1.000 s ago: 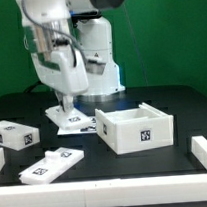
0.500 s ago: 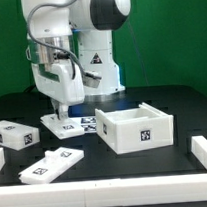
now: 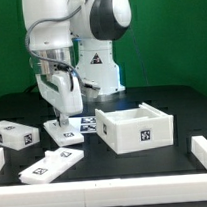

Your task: Assemble cabinet

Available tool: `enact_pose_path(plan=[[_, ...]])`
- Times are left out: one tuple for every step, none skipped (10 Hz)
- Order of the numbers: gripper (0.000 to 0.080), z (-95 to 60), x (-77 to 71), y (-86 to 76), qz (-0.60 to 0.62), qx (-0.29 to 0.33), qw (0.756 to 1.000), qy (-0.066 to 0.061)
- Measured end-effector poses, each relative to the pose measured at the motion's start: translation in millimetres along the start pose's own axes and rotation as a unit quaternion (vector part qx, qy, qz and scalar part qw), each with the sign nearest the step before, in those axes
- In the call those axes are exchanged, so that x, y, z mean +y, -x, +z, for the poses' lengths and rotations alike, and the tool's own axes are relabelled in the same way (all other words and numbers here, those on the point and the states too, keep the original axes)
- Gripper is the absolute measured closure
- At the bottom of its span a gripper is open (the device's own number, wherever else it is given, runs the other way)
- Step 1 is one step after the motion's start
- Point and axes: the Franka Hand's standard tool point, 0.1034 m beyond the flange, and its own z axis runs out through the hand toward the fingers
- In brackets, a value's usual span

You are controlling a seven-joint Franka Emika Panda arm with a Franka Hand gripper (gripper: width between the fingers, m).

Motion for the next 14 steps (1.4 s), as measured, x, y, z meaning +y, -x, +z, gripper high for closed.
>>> enact_pose_path(plan=[[0.0733, 0.0, 0.0, 0.0, -0.001, 0.0, 1.0, 0.0], [0.0733, 0.1, 0.1, 0.1, -0.002, 0.0, 1.0, 0.0], [0.0644, -0.7, -0.1, 1.1, -0.002, -0.004, 1.0, 0.001], [0.0505, -10.0, -4.4, 5.8, 0.0, -0.023, 1.0, -0.002], [0.0369, -33.4, -17.3, 12.2, 0.003, -0.046, 0.999, -0.016], [0.0369, -54.5, -35.9, 18.7, 0.006, -0.06, 0.998, -0.025], [0.0196, -70.8, -60.3, 24.8, 0.007, -0.064, 0.997, -0.035], [0.0048, -79.5, -87.1, 38.4, 0.033, -0.069, 0.996, -0.038], [0.0048, -83.6, -112.2, 55.0, 0.045, -0.073, 0.996, -0.039], [0.0015, -80.7, -127.9, 64.2, 0.049, -0.073, 0.995, -0.038], [0.0003, -70.3, -131.6, 66.7, 0.045, -0.073, 0.996, -0.03], [0.0003, -68.9, -131.1, 66.3, 0.044, -0.073, 0.996, -0.029], [0.0002, -68.5, -131.0, 66.7, 0.043, -0.073, 0.996, -0.029], [0.0002, -67.2, -131.0, 68.4, 0.042, -0.072, 0.996, -0.027]])
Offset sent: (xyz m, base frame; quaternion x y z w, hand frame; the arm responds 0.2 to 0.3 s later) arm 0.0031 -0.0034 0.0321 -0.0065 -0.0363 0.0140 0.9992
